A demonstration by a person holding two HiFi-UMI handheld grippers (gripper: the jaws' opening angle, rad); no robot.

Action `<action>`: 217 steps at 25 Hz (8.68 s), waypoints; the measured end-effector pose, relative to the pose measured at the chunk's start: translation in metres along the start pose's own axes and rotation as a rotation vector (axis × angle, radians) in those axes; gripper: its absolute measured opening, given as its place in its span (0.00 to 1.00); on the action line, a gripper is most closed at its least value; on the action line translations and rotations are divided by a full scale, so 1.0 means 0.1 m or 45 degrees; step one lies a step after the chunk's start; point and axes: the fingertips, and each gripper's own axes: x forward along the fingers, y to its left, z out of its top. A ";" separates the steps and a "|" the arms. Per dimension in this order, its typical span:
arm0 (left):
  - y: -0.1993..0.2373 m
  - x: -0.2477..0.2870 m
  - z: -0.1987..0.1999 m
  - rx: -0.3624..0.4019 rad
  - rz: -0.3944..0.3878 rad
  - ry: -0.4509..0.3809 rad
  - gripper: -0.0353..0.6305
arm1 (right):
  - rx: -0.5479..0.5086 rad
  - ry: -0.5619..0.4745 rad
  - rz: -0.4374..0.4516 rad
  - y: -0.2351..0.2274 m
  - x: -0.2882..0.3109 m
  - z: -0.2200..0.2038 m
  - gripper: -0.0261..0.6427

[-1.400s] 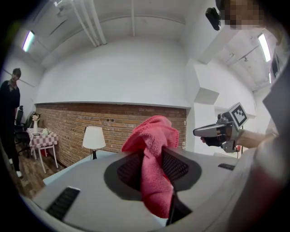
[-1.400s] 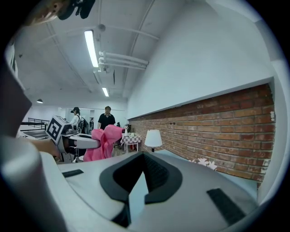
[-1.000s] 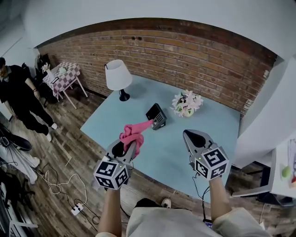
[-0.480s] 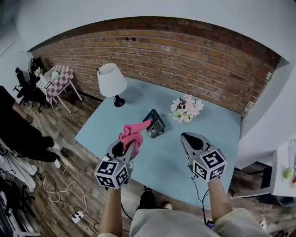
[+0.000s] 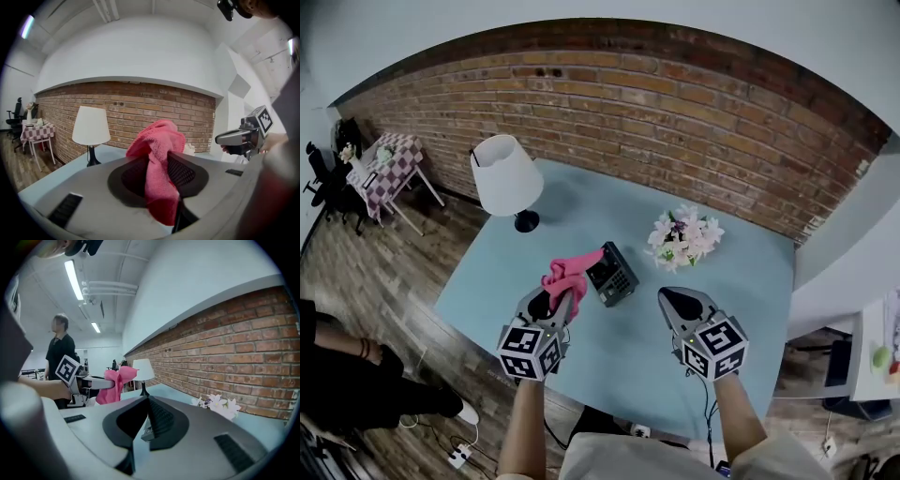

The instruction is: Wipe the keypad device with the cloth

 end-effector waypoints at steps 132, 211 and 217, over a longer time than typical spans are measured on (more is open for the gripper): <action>-0.12 2.04 -1.30 0.077 -0.378 0.207 0.29 | 0.198 0.248 0.306 -0.38 1.53 -1.48 0.21; -0.08 0.06 -0.59 0.144 0.055 0.029 0.28 | 0.037 0.064 -0.174 -0.32 -0.02 -0.46 0.06; -0.39 -0.25 -0.45 0.185 0.018 -0.008 0.28 | 0.010 0.021 -0.185 -0.17 -0.37 -0.35 0.06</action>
